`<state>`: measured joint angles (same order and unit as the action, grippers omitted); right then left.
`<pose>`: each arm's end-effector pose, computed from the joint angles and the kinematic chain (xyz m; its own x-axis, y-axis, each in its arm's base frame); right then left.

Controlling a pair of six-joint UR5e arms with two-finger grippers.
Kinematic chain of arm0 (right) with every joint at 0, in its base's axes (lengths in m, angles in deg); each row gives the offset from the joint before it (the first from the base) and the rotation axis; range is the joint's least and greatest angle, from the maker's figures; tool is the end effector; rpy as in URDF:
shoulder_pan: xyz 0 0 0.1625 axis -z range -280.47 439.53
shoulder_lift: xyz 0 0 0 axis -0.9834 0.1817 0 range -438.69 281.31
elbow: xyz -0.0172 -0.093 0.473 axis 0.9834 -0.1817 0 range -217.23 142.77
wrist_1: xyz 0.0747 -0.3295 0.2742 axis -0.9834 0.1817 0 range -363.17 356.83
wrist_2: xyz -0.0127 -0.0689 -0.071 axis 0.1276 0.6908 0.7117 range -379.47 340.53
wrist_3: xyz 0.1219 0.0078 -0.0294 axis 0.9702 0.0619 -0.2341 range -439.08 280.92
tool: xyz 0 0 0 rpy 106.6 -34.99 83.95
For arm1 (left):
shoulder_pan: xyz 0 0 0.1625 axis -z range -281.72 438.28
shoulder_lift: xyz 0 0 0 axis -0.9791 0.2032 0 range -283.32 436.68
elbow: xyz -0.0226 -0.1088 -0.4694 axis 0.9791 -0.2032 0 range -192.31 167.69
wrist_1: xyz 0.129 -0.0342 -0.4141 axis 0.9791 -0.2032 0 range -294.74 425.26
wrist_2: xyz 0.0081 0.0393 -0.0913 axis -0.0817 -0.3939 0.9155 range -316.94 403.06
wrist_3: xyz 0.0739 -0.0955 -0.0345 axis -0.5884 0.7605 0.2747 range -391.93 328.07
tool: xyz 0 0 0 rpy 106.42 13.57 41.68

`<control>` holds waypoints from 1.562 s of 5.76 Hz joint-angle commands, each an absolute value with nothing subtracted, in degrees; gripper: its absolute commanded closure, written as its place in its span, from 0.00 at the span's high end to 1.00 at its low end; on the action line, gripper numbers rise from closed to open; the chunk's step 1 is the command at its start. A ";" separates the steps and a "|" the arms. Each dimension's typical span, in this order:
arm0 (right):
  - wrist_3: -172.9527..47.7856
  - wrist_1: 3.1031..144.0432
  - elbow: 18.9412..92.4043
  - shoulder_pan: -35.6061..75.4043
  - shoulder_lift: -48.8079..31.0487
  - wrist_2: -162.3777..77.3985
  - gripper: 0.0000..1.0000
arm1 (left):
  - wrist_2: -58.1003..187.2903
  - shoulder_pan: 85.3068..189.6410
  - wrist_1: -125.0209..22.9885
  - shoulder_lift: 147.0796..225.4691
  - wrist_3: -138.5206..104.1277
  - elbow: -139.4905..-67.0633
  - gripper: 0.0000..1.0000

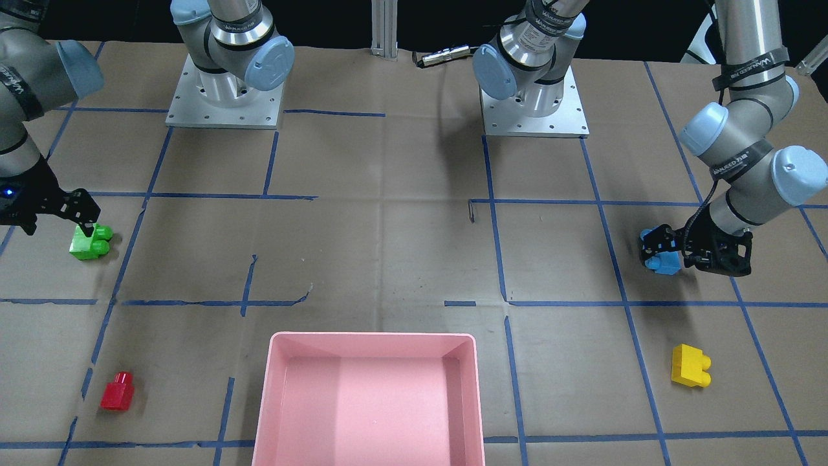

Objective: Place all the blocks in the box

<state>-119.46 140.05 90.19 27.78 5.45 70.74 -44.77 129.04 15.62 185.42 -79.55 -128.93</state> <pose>-0.1870 -0.4519 0.2518 -0.9930 -0.0291 0.1145 -0.0439 0.9906 -0.1292 0.2312 -0.5012 0.1909 -0.9857 0.1423 0.0899 0.1456 0.9889 0.0309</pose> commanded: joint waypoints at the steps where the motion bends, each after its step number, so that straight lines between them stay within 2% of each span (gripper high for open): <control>1: -119.43 140.35 90.91 29.95 3.23 70.27 1.00 | -44.92 128.99 15.78 185.58 -79.74 -128.94 0.91; 2: -120.12 140.53 91.00 29.96 3.05 70.18 1.00 | -44.92 128.99 15.69 185.49 -79.74 -129.90 0.83; 5: -127.06 140.61 93.28 29.26 1.91 67.21 1.00 | -45.09 129.08 15.87 184.26 -79.48 -131.23 0.39; 6: -127.86 140.70 93.02 29.26 1.91 66.24 1.00 | -45.44 129.08 15.78 183.91 -79.39 -130.70 0.31; 7: -128.99 140.96 92.67 29.26 1.21 66.23 1.00 | -45.53 129.43 14.74 181.73 -78.69 -128.17 0.27; 8: -129.44 145.58 92.67 29.26 -0.36 66.23 1.00 | -45.97 129.78 6.03 179.27 -75.90 -121.80 0.27; 9: -130.58 147.63 92.58 29.34 -1.94 66.23 1.00 | -47.45 132.91 -7.46 178.64 -71.96 -110.33 0.27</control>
<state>-129.58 145.09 92.66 29.28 -0.42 66.25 -46.30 130.60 4.13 179.79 -75.42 -120.04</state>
